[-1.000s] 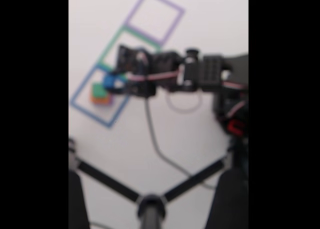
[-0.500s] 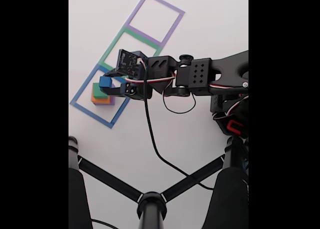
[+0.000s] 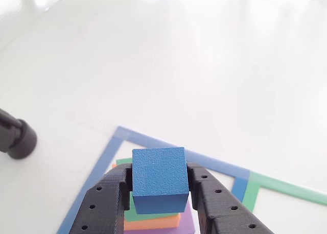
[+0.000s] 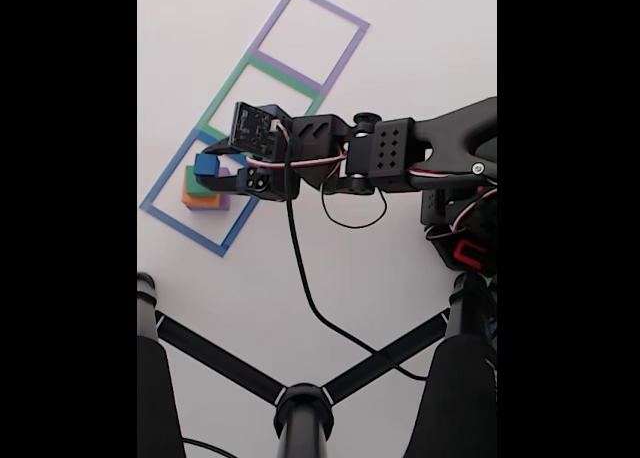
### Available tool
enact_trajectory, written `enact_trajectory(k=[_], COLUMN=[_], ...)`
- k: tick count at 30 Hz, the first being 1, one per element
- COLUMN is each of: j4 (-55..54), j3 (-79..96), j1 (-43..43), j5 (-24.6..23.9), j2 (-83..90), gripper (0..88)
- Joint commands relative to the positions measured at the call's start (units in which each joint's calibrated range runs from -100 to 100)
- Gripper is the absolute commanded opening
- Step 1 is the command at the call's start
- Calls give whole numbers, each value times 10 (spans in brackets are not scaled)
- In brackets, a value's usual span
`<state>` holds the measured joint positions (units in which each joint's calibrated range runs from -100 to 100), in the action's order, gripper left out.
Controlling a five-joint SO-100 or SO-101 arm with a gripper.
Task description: Tower of hanoi
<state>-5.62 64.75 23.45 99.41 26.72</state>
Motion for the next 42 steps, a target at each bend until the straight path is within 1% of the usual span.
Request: enact_trajectory(k=[1, 33, 42], j4=[-18, -59, -72], j3=[-12, -11, -8], j1=[-7, 25, 21], j5=[6, 6, 6], j2=[-1, -26, -37], gripper=[43, 45, 46])
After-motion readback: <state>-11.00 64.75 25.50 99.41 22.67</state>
